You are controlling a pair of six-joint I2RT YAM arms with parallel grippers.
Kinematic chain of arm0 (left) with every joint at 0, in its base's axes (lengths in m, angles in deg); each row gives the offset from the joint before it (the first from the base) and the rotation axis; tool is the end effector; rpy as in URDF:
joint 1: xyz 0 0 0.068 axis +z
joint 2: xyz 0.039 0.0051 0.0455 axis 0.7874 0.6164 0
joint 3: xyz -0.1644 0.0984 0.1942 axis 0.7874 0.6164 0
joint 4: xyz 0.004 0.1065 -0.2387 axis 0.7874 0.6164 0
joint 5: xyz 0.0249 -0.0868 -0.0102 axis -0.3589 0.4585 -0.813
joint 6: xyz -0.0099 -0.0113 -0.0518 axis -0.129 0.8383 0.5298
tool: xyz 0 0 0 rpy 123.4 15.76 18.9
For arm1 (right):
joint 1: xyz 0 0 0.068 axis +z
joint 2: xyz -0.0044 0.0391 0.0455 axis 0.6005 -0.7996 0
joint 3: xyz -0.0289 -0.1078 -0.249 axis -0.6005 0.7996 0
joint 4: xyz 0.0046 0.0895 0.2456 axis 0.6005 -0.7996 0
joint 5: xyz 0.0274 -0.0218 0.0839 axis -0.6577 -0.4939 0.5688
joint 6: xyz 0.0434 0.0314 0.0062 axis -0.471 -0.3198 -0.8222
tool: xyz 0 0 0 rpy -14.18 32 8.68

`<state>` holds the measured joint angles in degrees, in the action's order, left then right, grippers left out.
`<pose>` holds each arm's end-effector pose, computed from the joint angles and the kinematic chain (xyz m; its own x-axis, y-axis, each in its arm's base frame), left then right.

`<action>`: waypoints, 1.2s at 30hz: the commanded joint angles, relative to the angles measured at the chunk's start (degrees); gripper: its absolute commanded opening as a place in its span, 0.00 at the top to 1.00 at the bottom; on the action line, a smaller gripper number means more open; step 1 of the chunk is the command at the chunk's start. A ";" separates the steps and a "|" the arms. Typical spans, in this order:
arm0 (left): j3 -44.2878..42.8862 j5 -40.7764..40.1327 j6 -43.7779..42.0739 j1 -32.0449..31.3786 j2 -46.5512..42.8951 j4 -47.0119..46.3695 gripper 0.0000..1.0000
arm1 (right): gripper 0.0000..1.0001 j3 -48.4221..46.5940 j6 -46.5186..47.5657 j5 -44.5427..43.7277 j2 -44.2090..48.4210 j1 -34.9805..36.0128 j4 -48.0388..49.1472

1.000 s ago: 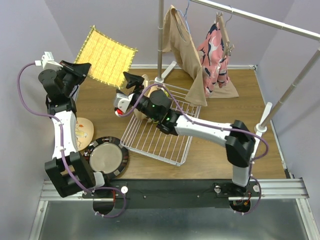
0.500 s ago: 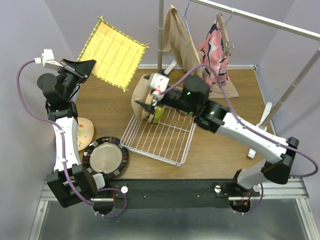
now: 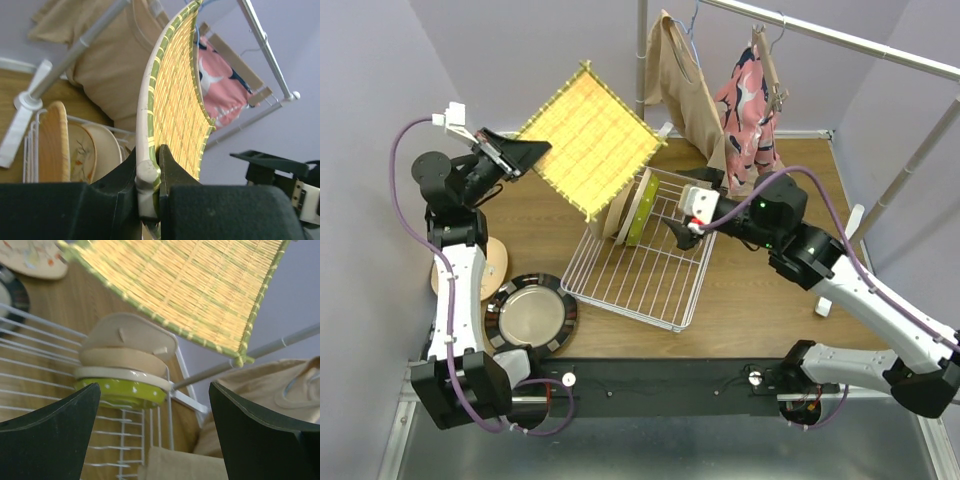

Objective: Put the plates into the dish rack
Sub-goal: Pass the plate from the left arm to the right

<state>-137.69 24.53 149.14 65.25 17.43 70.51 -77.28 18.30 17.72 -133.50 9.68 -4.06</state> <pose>0.2487 0.0311 0.4261 -0.3785 -0.6799 -0.6281 0.4787 0.4370 -0.7615 0.1603 0.1838 0.4281 0.5498 -0.3531 -0.7569 -0.7002 0.2992 -0.6482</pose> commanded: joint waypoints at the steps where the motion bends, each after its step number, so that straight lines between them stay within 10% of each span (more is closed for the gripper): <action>1: 1.90 4.82 2.03 -2.74 -3.62 3.98 1.00 | 0.03 1.77 15.08 -4.47 -1.75 -0.01 3.36; 20: 7.26 2.01 3.87 -10.66 -6.44 6.89 1.00 | 0.12 7.22 40.04 -13.87 -7.28 9.31 14.18; 27: 7.09 0.43 2.30 -11.01 -6.00 8.29 1.00 | 0.86 8.80 42.16 -17.31 -8.08 10.10 18.31; 32: 7.09 -0.72 1.06 -10.93 -5.82 8.12 0.94 | 0.99 9.51 41.28 -17.39 -5.89 10.10 20.25; 36: 4.02 -0.63 -2.97 -10.67 -5.56 8.20 0.54 | 0.99 7.40 37.51 -18.18 -4.57 10.10 20.08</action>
<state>-129.58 24.49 154.82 54.80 13.26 86.47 -67.10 64.00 3.31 -141.04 19.78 11.41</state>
